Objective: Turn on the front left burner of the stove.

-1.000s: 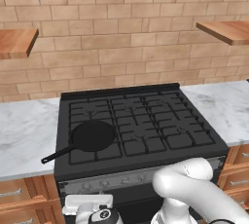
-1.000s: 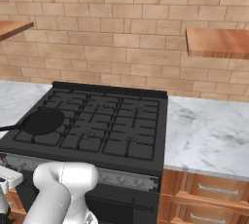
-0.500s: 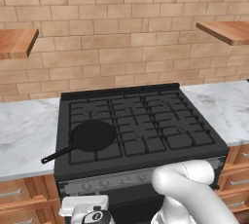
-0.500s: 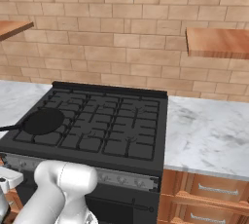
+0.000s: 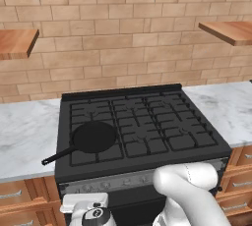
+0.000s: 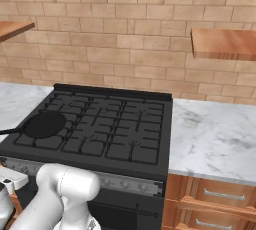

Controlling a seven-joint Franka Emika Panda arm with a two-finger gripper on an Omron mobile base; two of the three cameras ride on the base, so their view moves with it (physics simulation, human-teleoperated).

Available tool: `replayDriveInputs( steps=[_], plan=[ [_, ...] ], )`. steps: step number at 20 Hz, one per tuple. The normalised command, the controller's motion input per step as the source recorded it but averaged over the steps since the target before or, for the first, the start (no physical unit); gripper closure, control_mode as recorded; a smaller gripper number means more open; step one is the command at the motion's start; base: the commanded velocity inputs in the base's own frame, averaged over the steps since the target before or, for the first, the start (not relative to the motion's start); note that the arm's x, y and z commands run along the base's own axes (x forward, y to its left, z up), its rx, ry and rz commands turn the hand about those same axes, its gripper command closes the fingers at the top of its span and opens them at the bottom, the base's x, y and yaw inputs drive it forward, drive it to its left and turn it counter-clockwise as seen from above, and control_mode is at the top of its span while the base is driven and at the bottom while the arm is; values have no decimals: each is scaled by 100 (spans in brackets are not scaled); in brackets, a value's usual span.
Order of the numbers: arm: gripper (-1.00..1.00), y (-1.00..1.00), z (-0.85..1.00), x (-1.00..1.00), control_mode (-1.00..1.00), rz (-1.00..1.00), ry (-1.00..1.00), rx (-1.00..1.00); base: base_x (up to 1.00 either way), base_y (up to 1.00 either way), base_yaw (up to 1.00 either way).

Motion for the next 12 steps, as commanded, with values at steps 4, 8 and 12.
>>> replayDriveInputs(
  steps=[4,8,12],
  plan=[
    [-100,0,-30,20,-100,0,0,-3,0,0,0],
    [-100,0,-29,11,-100,0,0,-2,0,0,0],
    [-100,1,-16,13,-100,0,0,0,0,0,0]
  ],
)
